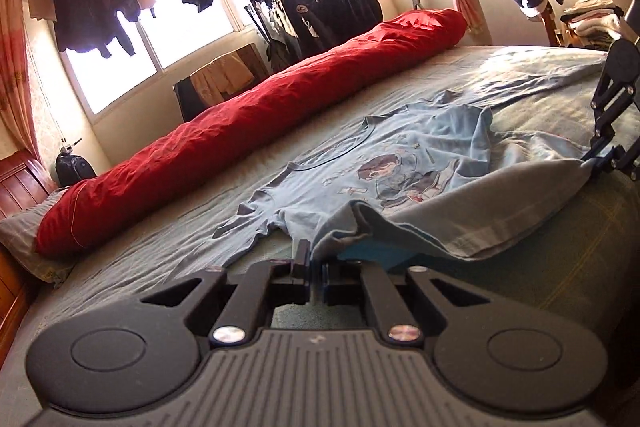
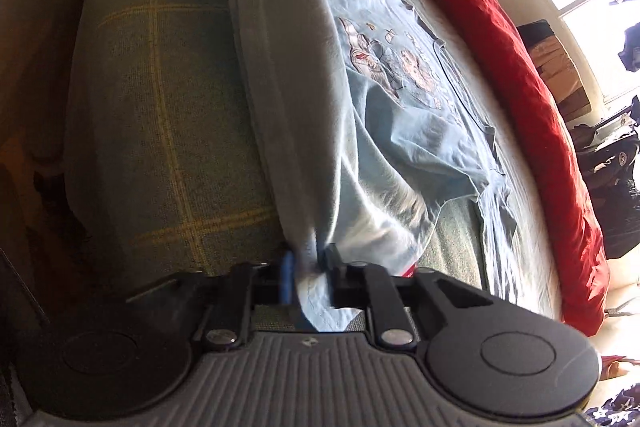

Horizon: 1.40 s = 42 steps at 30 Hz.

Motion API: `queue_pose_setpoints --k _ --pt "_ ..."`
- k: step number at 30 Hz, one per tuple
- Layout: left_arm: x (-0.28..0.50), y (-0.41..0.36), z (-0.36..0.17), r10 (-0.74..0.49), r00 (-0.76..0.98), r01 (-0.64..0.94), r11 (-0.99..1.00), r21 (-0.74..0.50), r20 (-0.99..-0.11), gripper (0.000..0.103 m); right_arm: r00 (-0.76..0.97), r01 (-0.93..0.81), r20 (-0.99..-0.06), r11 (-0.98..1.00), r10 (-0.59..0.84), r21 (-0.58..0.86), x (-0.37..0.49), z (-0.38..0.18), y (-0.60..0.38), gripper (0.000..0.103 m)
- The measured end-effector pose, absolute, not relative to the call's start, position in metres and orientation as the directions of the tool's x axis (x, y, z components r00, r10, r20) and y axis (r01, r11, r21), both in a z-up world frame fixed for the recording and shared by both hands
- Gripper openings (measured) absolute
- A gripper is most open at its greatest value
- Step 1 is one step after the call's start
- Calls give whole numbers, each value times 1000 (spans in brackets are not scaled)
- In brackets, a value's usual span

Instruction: Fold clothes

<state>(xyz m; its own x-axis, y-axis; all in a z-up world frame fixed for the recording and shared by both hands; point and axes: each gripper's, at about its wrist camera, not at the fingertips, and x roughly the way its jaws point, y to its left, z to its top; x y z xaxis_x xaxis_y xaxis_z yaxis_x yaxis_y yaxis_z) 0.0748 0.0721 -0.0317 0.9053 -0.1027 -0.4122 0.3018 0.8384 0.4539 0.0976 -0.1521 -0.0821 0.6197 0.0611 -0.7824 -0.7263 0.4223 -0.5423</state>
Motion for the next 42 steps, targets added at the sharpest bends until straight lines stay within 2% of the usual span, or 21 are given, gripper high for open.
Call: queue_pose_setpoints --k 8,15,18,20,23,24,26,28,31,32,33,35,39,42 --pt "61 94 -19 -67 905 282 835 472 -421 3 495 -807 -854 450 161 -383 98 -31 -167 5" --pt "41 101 -29 -68 863 326 832 450 -501 3 368 -865 -911 428 185 -263 87 -22 -172 5" --pt "37 105 -42 -73 812 366 837 406 -580 3 317 -879 -933 422 173 -220 87 -33 -173 8" --pt "34 107 -49 -71 781 389 832 395 -620 4 295 -888 -939 414 177 -201 87 -36 -173 15" --pt "34 111 -50 -37 766 389 822 417 -642 5 302 -888 -933 412 193 -203 87 -29 -174 18" --pt "38 113 -45 -40 763 381 834 399 -645 9 311 -886 -929 414 201 -207 88 -25 -174 19" --pt "50 120 -32 -76 757 359 879 315 -650 12 343 -865 -907 458 243 -205 97 -12 -179 25" --pt "69 126 -21 -127 747 344 914 216 -652 13 373 -838 -880 514 295 -183 108 3 -181 37" --pt "111 134 -10 -188 725 295 954 52 -662 16 400 -789 -841 604 365 -113 133 14 -185 39" --pt "124 138 -8 -209 718 278 960 -1 -664 25 404 -774 -829 628 388 -83 141 15 -184 39" --pt "144 144 -7 -241 704 253 964 -81 -668 37 402 -762 -819 645 410 -51 148 15 -184 39" --pt "178 156 -8 -277 696 190 961 -202 -662 50 413 -742 -799 670 437 -17 158 11 -181 39" --pt "252 181 -26 -342 660 49 908 -416 -669 48 426 -707 -776 707 465 35 174 -3 -173 39" --pt "302 191 -53 -380 611 -43 860 -508 -695 46 440 -644 -764 759 472 97 199 -16 -171 39"
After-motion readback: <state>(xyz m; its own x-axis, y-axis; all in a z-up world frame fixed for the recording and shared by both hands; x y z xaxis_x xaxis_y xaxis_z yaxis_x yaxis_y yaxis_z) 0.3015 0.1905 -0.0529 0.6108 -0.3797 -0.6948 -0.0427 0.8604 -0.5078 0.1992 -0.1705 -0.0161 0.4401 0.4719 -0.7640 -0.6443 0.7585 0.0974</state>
